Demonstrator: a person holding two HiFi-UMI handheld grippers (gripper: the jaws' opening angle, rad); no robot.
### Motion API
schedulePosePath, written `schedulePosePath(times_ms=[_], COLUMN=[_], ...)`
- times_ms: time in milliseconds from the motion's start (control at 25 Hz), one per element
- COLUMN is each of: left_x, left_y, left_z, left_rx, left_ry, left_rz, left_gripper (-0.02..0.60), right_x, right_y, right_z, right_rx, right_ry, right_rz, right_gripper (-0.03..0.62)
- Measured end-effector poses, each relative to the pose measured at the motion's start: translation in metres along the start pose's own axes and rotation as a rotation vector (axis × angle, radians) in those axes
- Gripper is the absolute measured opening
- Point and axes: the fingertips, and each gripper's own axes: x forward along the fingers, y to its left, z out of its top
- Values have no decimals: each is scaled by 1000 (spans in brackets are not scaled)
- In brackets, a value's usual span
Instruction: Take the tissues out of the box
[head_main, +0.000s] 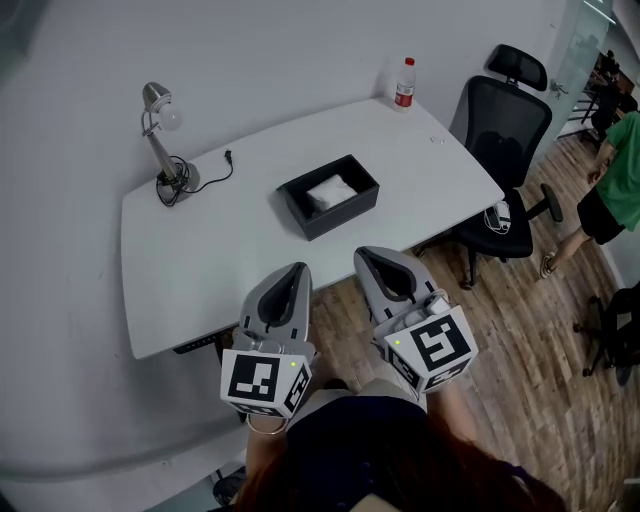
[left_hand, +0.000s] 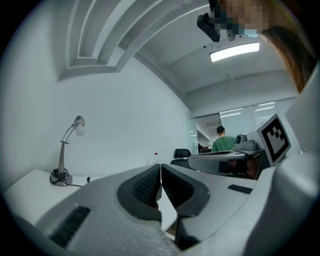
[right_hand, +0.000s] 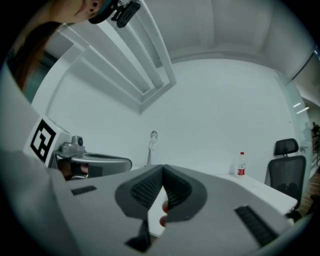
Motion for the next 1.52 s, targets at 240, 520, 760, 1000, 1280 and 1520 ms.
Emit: schedulePosePath(times_ms=[240, 520, 760, 1000, 1280, 1520], left_x=[4, 14, 27, 47, 70, 88], left_y=[7, 10, 20, 30, 50, 68], left_z=[0, -4, -5, -6, -9, -10], left_rx=[-7, -12, -2, 4, 4, 7], left_ry=[-2, 11, 20, 26, 32, 40], left_rz=[-34, -57, -60, -71, -77, -78], left_gripper=[26, 26, 26, 26, 26, 26], right_x=[9, 19, 37, 57, 85, 107], right_y=[1, -5, -12, -25, -38, -49], right_z=[-2, -3, -2, -9, -16, -21], right_rx=[31, 25, 26, 29, 19, 16], right_ry=[49, 26, 36, 72, 88, 117], right_rz=[-21, -16, 2, -1, 4, 6], right_gripper=[20, 21, 45, 52, 69, 89])
